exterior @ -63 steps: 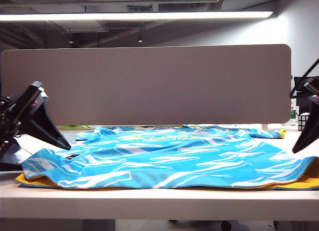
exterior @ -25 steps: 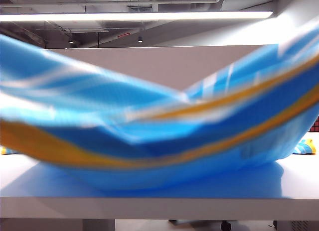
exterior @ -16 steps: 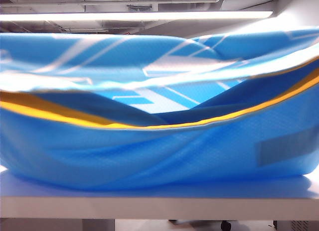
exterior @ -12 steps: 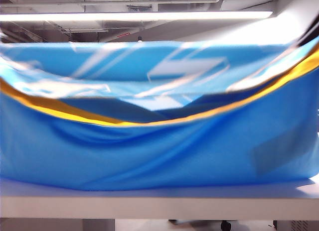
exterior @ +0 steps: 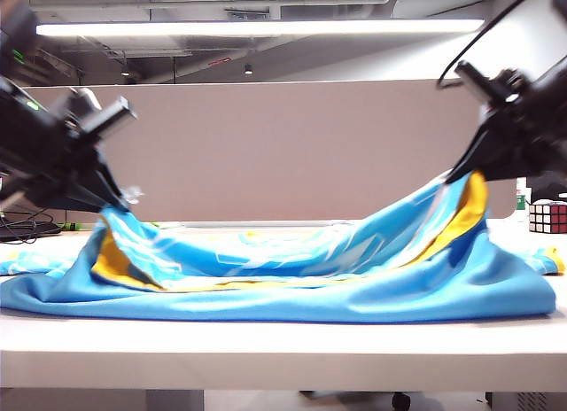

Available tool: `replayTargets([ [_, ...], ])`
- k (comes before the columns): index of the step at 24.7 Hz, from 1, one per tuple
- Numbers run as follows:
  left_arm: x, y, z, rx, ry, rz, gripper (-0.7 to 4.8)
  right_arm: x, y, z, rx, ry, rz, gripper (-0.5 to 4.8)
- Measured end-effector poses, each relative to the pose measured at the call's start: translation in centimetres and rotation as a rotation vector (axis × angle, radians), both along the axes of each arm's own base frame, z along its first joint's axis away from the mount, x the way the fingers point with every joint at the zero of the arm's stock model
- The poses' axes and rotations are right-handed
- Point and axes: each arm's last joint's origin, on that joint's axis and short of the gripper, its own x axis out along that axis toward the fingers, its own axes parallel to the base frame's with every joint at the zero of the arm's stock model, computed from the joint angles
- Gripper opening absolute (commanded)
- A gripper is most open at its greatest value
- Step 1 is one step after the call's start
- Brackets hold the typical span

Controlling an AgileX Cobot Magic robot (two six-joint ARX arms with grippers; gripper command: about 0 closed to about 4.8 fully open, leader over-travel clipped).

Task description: Fold the bottom side of the soccer jersey horizontally towards the center, about one-third of the way, then fold the sleeve back towards the center, creating a straight line along the edge of the the soccer jersey, and finally fold the bottom of the soccer jersey up towards the top, creating a neat rectangle.

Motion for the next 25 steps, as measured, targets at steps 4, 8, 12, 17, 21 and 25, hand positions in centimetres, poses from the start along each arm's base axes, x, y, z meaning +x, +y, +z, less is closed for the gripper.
replayTargets([
  [4, 2.4, -0.3, -0.3, 0.05, -0.014, 0.001, 0.25, 2.9, 0.3, -0.9, 0.022, 0.0, 0.031, -0.05],
  [8, 4.2, 0.2, -0.2, 0.099, -0.043, 0.038, 0.25, 5.2, 0.5, -1.6, 0.016, -0.017, 0.04, 0.02],
  [12, 4.8, 3.0, 0.0, 0.129, -0.066, 0.134, 0.53, 6.8, 0.4, -1.2, -0.034, -0.108, 0.073, 2.77],
  [17, 5.0, 6.5, 0.1, 0.148, -0.079, 0.176, 2.71, 7.4, -0.6, -0.1, -0.066, -0.187, 0.064, 3.19],
  [21, 4.8, 8.7, 0.1, 0.153, -0.086, 0.198, 2.89, 7.3, -2.2, -0.2, -0.076, -0.158, 0.024, 3.15],
  [25, 4.6, 10.7, 0.1, 0.224, -0.094, 0.262, 2.88, 6.9, -4.5, -0.9, -0.161, -0.079, -0.096, 3.15],
])
